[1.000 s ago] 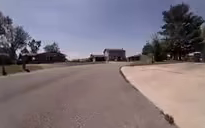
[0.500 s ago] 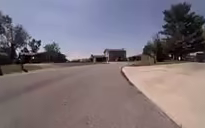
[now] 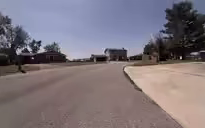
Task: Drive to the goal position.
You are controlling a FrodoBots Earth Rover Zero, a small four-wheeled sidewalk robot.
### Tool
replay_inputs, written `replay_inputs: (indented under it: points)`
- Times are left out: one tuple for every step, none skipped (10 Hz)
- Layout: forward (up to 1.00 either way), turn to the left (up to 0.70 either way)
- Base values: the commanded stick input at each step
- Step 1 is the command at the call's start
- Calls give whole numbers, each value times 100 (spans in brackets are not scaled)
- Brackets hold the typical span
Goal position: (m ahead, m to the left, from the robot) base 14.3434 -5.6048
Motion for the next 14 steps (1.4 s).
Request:
replay_inputs:
  points:
    - [70, 0]
    - [70, 0]
    - [70, 0]
    - [70, 0]
    - [70, 0]
    - [70, 0]
    - [70, 0]
    - [70, 0]
    - [70, 0]
    - [70, 0]
    - [70, 0]
    - [70, 0]
    - [70, 0]
    - [70, 0]
